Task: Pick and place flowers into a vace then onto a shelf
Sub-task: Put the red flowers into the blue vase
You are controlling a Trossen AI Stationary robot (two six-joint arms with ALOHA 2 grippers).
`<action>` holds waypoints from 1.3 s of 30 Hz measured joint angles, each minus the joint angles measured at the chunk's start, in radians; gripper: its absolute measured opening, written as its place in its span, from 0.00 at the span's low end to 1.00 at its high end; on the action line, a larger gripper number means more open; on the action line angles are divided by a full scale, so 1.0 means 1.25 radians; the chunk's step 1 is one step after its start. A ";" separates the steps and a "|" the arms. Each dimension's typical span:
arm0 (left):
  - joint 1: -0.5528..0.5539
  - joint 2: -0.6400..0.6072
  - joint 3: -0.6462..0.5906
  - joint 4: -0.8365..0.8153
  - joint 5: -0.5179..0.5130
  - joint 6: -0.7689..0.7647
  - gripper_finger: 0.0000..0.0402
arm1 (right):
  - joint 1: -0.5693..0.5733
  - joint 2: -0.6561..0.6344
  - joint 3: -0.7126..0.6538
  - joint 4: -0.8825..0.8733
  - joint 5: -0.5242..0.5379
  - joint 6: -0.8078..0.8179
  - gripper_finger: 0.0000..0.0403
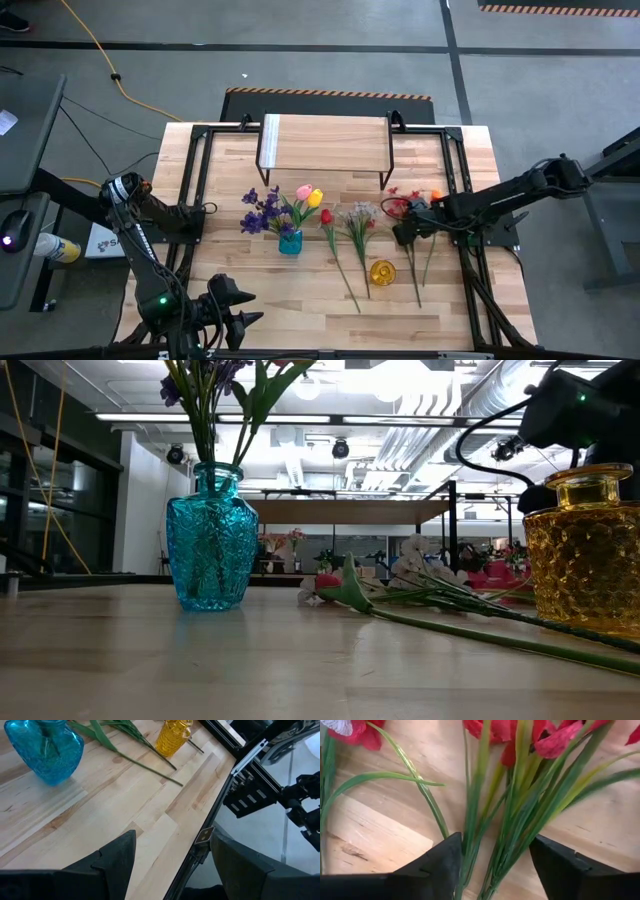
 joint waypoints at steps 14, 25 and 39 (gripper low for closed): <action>0.000 0.000 0.000 -0.002 0.000 0.008 0.71 | 0.000 -0.030 -0.004 -0.001 0.015 -0.006 0.19; 0.000 0.000 0.000 -0.002 0.001 0.009 0.71 | 0.000 -0.056 -0.004 0.005 -0.008 -0.021 0.02; 0.000 0.000 0.000 -0.002 0.001 0.043 0.71 | -0.001 -0.277 -0.003 0.003 0.073 0.000 0.02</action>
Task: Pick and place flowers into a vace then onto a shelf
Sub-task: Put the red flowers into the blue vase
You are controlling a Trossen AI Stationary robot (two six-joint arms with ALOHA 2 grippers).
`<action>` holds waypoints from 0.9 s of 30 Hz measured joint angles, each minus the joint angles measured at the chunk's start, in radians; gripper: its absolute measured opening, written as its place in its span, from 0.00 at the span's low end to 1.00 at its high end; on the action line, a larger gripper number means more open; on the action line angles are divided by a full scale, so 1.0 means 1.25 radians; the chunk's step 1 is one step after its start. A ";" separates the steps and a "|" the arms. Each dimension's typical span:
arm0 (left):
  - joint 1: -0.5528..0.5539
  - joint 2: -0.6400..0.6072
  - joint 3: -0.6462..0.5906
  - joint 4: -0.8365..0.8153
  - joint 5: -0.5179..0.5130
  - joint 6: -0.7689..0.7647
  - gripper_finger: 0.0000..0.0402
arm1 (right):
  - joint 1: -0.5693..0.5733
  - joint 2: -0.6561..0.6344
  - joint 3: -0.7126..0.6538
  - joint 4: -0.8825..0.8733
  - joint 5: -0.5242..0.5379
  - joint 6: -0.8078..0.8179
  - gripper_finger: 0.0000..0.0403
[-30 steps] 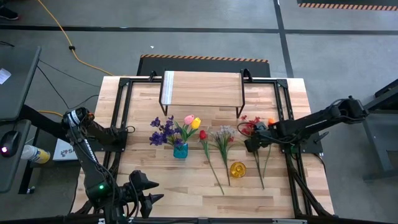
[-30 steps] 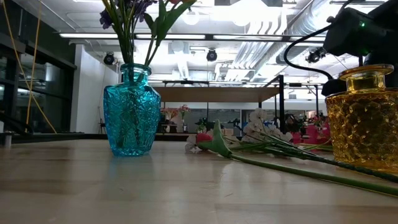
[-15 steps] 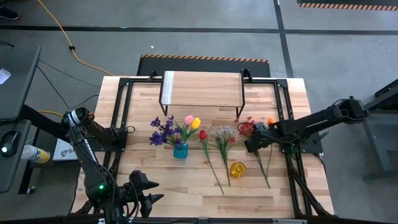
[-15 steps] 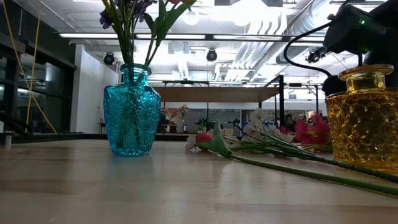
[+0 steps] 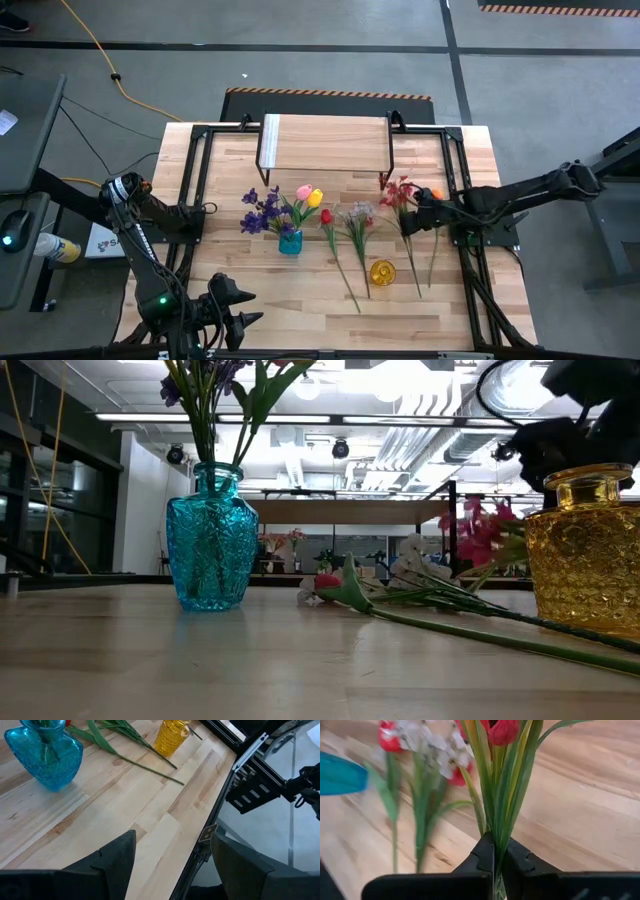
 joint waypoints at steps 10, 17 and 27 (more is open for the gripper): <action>0.000 0.000 0.000 0.002 0.000 0.000 0.71 | 0.000 -0.124 0.004 -0.010 0.039 0.002 0.01; 0.000 0.000 0.000 0.002 0.001 0.000 0.71 | 0.000 -0.151 0.097 -0.034 0.105 -0.060 0.01; 0.000 0.000 0.000 0.002 0.001 0.000 0.71 | 0.000 -0.150 0.313 -0.123 0.231 -0.221 0.01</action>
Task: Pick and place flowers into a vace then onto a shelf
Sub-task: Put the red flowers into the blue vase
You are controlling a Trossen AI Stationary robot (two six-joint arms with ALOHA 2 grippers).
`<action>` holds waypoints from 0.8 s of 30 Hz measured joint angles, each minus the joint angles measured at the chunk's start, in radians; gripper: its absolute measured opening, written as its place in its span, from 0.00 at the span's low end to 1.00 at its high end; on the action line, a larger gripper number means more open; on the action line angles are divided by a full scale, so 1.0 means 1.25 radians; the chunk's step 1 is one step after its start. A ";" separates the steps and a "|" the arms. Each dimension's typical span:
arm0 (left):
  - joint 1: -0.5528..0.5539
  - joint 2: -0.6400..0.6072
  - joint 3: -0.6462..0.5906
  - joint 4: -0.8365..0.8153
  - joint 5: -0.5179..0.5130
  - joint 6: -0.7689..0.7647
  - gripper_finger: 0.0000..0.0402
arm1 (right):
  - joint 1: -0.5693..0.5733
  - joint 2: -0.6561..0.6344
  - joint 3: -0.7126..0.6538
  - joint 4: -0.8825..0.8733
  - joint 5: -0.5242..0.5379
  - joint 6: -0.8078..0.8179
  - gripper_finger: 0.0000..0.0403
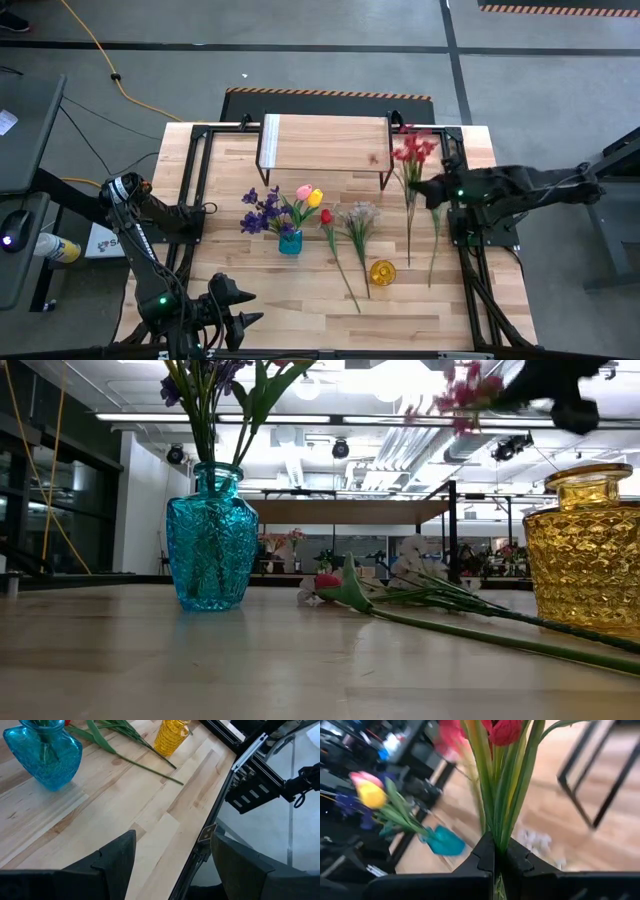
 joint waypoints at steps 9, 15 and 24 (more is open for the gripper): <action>0.000 0.000 0.000 0.001 0.000 0.000 0.71 | 0.000 0.012 0.139 -0.003 0.077 -0.172 0.01; 0.000 0.000 0.000 0.001 -0.001 0.000 0.71 | 0.001 0.043 0.165 0.044 0.075 -0.253 0.01; 0.000 0.000 0.000 0.003 -0.002 -0.003 0.71 | 0.001 0.097 0.165 0.200 0.028 -0.357 0.01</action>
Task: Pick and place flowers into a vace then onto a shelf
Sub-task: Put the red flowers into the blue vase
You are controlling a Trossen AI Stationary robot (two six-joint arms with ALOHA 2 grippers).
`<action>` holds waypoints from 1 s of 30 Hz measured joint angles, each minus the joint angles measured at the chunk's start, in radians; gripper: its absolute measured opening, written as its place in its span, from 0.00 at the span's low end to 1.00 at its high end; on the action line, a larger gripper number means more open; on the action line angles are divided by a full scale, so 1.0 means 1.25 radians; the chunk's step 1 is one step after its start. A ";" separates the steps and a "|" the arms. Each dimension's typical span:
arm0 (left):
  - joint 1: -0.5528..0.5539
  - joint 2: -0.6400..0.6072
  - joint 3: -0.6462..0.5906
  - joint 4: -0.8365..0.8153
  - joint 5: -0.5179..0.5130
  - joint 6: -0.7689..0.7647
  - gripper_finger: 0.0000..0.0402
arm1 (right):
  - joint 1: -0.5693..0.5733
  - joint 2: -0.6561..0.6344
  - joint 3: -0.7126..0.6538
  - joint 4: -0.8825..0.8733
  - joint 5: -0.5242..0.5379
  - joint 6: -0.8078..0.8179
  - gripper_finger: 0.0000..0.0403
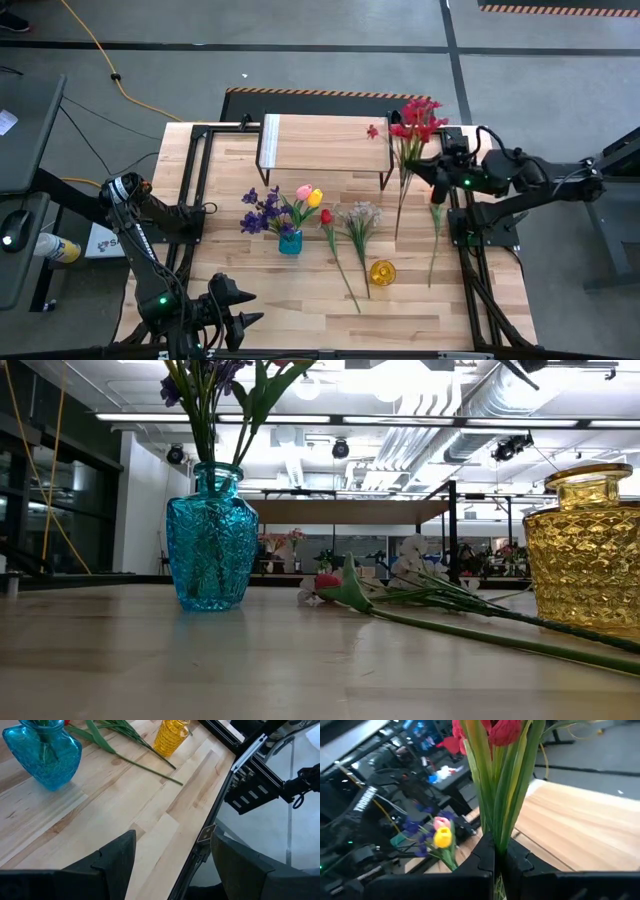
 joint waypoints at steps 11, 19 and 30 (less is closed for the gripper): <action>0.000 0.000 0.000 0.000 0.000 0.001 0.71 | 0.002 0.056 0.000 0.186 -0.076 -0.143 0.01; 0.000 0.000 0.000 0.004 -0.001 0.002 0.71 | 0.079 0.121 0.000 0.335 -0.089 -0.251 0.01; 0.000 0.000 0.000 0.005 0.004 0.002 0.71 | 0.187 0.255 0.000 0.598 -0.077 -0.480 0.01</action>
